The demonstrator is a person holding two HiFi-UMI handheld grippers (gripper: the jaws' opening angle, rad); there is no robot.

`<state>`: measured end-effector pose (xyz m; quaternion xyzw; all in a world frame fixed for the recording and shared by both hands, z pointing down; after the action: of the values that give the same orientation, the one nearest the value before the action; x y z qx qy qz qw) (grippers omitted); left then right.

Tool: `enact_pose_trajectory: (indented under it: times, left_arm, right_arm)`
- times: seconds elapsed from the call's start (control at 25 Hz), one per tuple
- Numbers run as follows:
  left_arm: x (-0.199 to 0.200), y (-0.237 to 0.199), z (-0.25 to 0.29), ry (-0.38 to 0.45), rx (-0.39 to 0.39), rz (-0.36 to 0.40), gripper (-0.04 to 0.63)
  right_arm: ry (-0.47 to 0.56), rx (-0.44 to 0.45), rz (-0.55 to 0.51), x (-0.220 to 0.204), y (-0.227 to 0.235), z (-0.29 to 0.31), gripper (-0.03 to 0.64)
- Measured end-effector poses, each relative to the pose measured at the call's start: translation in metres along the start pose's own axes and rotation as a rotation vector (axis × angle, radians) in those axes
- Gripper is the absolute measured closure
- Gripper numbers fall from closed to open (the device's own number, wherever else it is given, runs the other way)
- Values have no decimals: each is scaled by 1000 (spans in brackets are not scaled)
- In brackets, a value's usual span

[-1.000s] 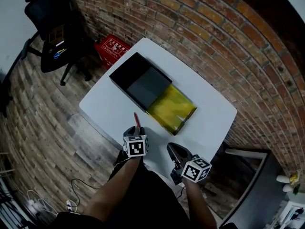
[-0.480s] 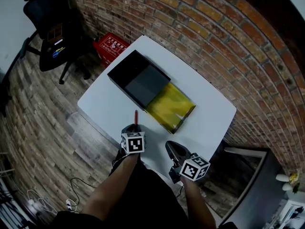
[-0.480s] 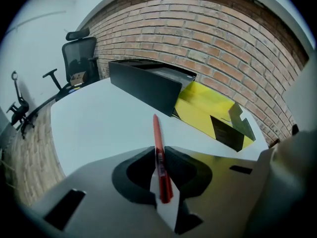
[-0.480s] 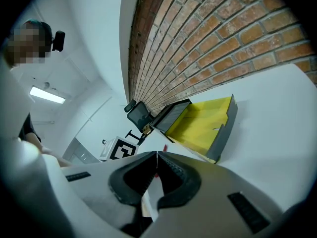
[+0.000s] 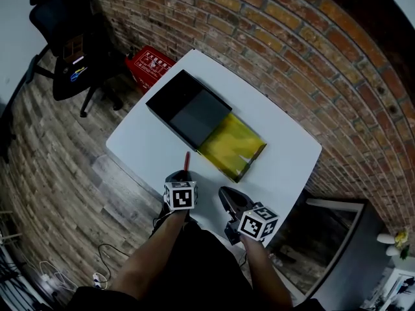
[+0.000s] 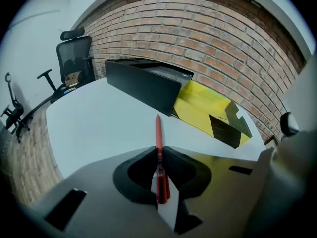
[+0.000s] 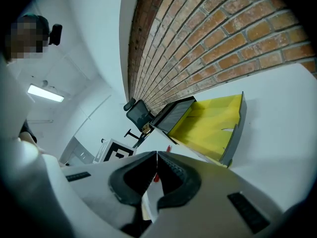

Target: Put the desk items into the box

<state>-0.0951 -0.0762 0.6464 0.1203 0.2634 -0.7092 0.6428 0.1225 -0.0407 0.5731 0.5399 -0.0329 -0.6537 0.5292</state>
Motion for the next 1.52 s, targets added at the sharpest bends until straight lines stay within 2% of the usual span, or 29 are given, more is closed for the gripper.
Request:
enact_pose_trajectory:
  times: [0.28, 0.72, 1.12, 1.32, 1.52]
  left_arm:
    - [4, -3, -7, 6, -47, 19, 540]
    - [18, -3, -37, 19, -131, 111, 540]
    - [45, 23, -48, 34, -262, 229, 540]
    - [62, 42, -47, 46, -328, 321, 540]
    - [75, 56, -39, 43, -371, 360, 540]
  right_arm:
    - [17, -7, 6, 3, -3, 6, 595]
    - [67, -36, 27, 5, -6, 12, 595]
    - [155, -137, 82, 8, -5, 3, 595]
    - [189, -202, 109, 10, -2, -2, 595]
    - [207, -251, 128, 11, 0, -7, 595]
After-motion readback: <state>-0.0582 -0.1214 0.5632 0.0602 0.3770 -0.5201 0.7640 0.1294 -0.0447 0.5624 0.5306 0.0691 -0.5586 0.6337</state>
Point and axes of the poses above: the fingertips, and each gripper's own axes: z forward along the fingers, y to its right, x out of its top, the point moved 10 cm from there along -z, backward along the fingers, and after that the axes turned 5 degrees about -z, right-handed, at the moved point
